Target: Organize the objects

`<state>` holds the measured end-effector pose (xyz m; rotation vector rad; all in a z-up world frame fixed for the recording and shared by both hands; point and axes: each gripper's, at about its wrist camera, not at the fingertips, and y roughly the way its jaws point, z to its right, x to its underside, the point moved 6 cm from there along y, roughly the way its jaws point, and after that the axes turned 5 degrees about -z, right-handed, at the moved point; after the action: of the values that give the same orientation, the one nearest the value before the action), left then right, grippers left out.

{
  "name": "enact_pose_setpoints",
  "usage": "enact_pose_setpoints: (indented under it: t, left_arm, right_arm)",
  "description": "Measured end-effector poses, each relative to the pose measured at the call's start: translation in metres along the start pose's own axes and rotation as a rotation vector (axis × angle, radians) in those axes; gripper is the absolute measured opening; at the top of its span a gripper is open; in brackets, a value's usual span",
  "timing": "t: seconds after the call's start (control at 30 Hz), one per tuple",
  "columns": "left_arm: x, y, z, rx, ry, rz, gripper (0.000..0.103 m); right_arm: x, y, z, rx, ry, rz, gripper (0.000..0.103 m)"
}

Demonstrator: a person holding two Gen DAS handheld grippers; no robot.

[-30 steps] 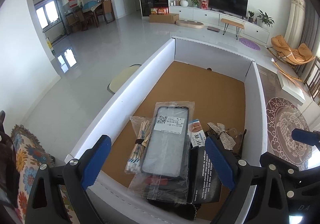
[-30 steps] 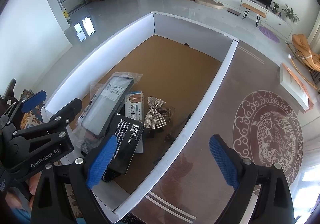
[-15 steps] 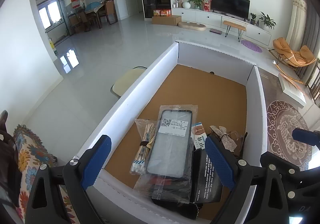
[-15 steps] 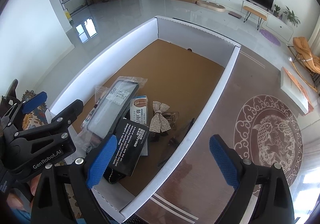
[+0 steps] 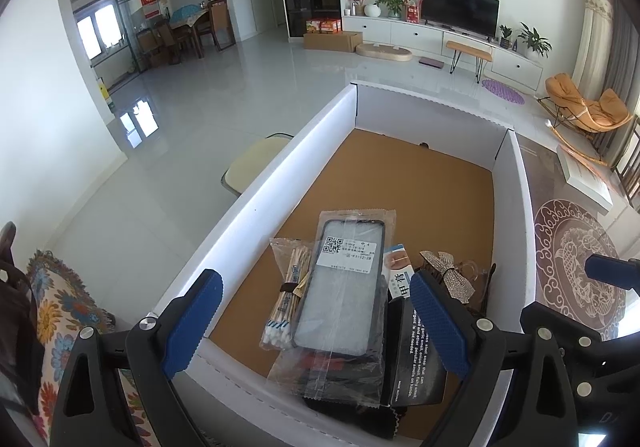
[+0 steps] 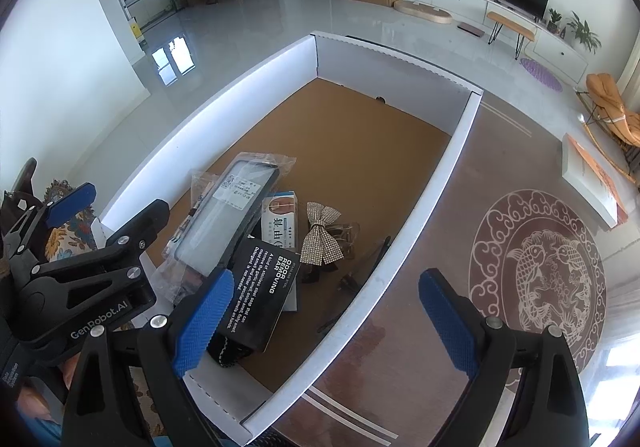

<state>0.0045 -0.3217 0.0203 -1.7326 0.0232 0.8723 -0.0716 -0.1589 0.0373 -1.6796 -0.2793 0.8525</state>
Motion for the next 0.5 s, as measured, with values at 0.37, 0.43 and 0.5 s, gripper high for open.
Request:
enact_pose_setpoints:
  t: [0.37, 0.43, 0.5]
  left_arm:
    - [0.0, 0.0023, 0.0005, 0.004, -0.003, -0.006, 0.095]
    - [0.0001, 0.0024, 0.0004, 0.003, -0.002, -0.006, 0.095]
    - [0.0, 0.0026, 0.0005, 0.004, -0.001, -0.007, 0.095]
  right_arm:
    - [0.0008, 0.0042, -0.001, 0.0, -0.001, -0.009, 0.094]
    - [0.0006, 0.0046, -0.0013, 0.001, -0.001, -0.009, 0.094]
    - [0.0004, 0.0049, -0.0014, 0.002, 0.0, -0.01, 0.094]
